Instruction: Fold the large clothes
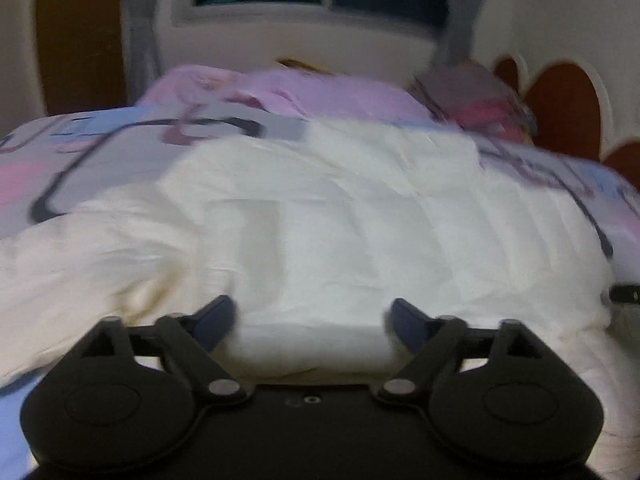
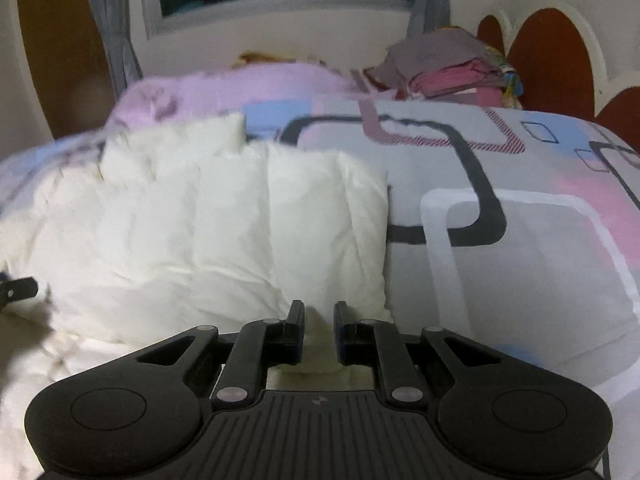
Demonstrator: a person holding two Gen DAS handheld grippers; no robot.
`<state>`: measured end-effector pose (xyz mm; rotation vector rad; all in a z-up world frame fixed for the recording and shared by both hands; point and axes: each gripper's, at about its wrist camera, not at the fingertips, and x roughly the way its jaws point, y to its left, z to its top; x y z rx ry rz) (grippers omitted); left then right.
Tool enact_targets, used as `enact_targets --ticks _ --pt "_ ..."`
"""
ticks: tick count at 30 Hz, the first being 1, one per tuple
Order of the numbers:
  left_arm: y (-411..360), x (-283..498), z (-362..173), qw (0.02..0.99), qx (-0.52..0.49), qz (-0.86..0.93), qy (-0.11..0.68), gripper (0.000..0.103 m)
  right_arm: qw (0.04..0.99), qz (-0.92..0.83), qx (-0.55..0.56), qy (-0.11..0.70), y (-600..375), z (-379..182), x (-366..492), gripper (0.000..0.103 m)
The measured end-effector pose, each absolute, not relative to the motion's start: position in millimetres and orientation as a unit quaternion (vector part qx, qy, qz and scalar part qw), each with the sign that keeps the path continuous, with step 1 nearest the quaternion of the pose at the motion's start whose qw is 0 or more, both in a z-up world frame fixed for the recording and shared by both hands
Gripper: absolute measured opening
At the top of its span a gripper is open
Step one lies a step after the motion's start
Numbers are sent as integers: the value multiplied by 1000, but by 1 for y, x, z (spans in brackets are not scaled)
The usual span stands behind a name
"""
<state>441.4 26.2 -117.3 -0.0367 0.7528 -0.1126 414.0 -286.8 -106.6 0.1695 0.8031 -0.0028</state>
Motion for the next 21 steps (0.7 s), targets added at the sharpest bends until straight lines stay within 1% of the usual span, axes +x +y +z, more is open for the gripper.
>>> enact_targets --ticks 1,3,4,5,6,7,8,9,13,18,21 --pt "35 436 -116 929 -21 -41 366 99 923 -7 88 375 -287 -102 408 101" --pt "59 424 -114 930 -29 -1 367 100 931 -6 78 357 -284 -94 397 101" --pt "72 415 -111 930 -39 14 366 100 933 -10 73 354 -284 -91 393 100" --pt "92 405 -110 929 -55 36 363 99 933 -14 74 351 -284 -89 390 90" --pt "109 397 -108 929 -70 53 360 92 932 -16 79 353 -285 -87 388 77" --pt "128 389 -107 928 -87 72 356 83 930 -18 88 356 -288 -87 386 72" --pt "151 377 -108 924 -109 97 354 78 929 -23 93 358 -289 -87 384 69" --pt "172 367 -109 918 -132 117 354 74 927 -30 96 360 -291 -88 384 69" --pt "251 332 -112 891 -228 197 339 69 922 -58 102 369 -297 -90 383 69" --pt "312 314 -120 871 -292 239 315 66 915 -85 112 378 -301 -94 381 69" --pt "345 309 -129 858 -344 244 294 61 914 -99 114 376 -298 -90 378 69"
